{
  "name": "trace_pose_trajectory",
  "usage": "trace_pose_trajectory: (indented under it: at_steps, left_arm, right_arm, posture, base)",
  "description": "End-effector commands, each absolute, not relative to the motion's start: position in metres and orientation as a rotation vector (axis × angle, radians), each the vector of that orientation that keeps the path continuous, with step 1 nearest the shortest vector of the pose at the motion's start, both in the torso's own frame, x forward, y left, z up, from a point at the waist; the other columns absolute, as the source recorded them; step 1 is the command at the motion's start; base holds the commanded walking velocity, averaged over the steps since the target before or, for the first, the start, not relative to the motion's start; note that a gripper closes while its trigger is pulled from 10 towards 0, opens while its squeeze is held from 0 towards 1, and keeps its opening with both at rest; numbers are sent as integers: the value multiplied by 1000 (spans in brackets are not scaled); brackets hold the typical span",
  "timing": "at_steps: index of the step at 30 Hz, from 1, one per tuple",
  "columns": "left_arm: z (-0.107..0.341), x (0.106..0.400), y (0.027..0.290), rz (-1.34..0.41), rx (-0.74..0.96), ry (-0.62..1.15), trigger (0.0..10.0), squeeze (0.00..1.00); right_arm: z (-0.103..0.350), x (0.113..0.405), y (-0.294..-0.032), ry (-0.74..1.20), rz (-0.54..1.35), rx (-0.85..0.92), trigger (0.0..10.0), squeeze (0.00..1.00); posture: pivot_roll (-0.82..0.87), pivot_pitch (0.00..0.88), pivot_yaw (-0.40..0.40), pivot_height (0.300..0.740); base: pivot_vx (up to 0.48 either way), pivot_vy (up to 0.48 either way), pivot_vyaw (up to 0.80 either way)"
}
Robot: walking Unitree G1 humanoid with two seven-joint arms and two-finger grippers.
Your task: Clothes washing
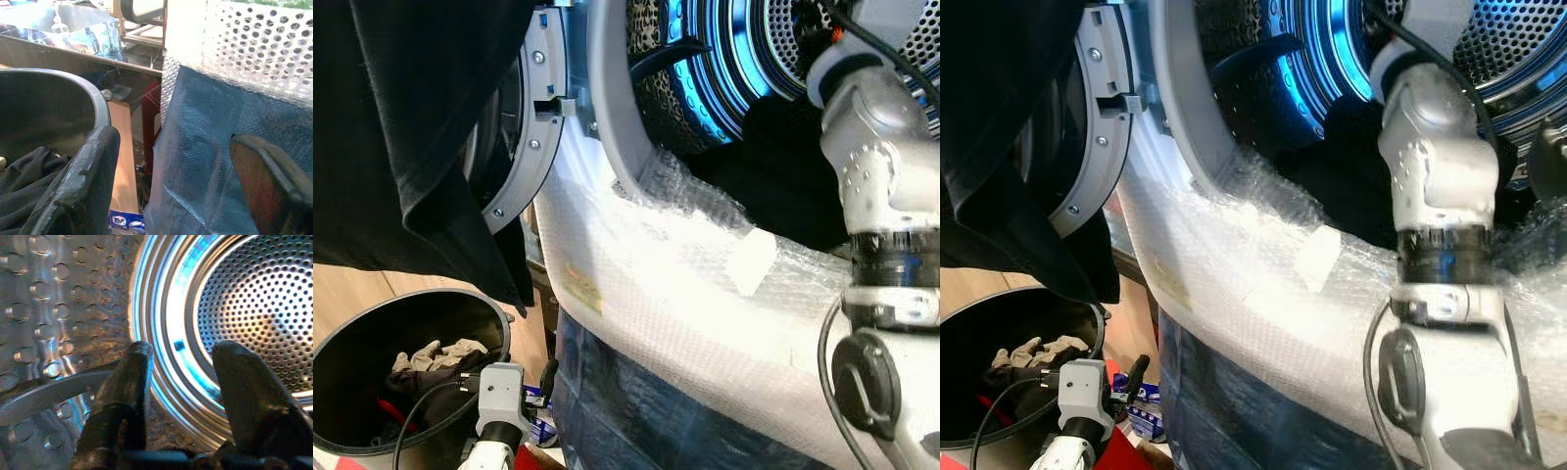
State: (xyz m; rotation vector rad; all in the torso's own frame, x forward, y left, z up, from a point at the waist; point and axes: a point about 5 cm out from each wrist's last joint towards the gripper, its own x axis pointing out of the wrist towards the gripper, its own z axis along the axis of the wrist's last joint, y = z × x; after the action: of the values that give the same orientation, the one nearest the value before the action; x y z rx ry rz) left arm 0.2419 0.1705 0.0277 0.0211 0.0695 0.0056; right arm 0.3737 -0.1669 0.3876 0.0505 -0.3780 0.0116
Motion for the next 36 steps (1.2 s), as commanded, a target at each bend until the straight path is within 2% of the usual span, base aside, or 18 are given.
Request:
trace_pose_trajectory:
  at_steps: [1,4,8,11,15,16,17,20,24,27,31,33,36]
  left_arm:
    - [1,223,176,52,4,212,10000,0]
    - [2,221,179,60,13,207,10000,0]
    - [2,219,184,74,23,206,10000,0]
    - [1,217,187,80,24,209,10000,0]
    - [2,219,186,68,27,208,10000,0]
    - [3,222,186,66,24,205,10000,0]
    - [3,223,185,65,23,203,10000,0]
    - [5,225,187,65,25,195,10000,0]
    - [6,226,189,70,30,192,10000,0]
    - [7,226,194,81,40,193,10000,0]
    - [9,231,201,130,28,193,10000,0]
    - [13,235,208,184,3,180,10000,0]
    - [14,235,210,193,1,176,10000,0]
  right_arm:
    - [394,359,-165,-441,109,32,10000,1000]
    - [387,352,-168,-443,183,3,10000,1000]
    - [389,344,-176,-458,190,4,10000,1000]
    - [409,313,-171,-613,412,124,10000,1000]
    - [411,297,-166,-660,536,146,10000,1000]
    - [404,290,-163,-657,614,78,10000,310]
    - [398,285,-160,-646,670,39,10000,0]
    - [384,274,-152,-632,835,19,10000,0]
    - [371,266,-147,-580,948,16,10000,0]
    - [347,237,-138,-506,1227,24,10000,0]
    - [330,224,-130,-421,1375,104,10000,0]
    - [306,214,-121,-310,1451,141,10000,0]
    - [301,211,-119,-289,1466,151,10000,0]
  posture:
    - [-55,0,-92,740]
    - [-52,0,-92,740]
    - [-53,0,-89,740]
    - [-65,0,-80,740]
    - [-71,0,-75,740]
    - [-69,0,-73,740]
    - [-69,0,-73,740]
    - [-71,0,-68,740]
    - [-83,0,-57,740]
    - [-89,0,-49,740]
    - [-83,0,-47,740]
    - [-78,0,-45,740]
    - [-78,0,-45,740]
  base:
    - [0,0,0]
    - [0,0,0]
    - [0,0,0]
    - [0,0,0]
    - [0,0,0]
    - [0,0,0]
    - [0,0,0]
    - [0,0,0]
    - [0,0,0]
    - [0,0,0]
    - [0,0,0]
    - [0,0,0]
    - [0,0,0]
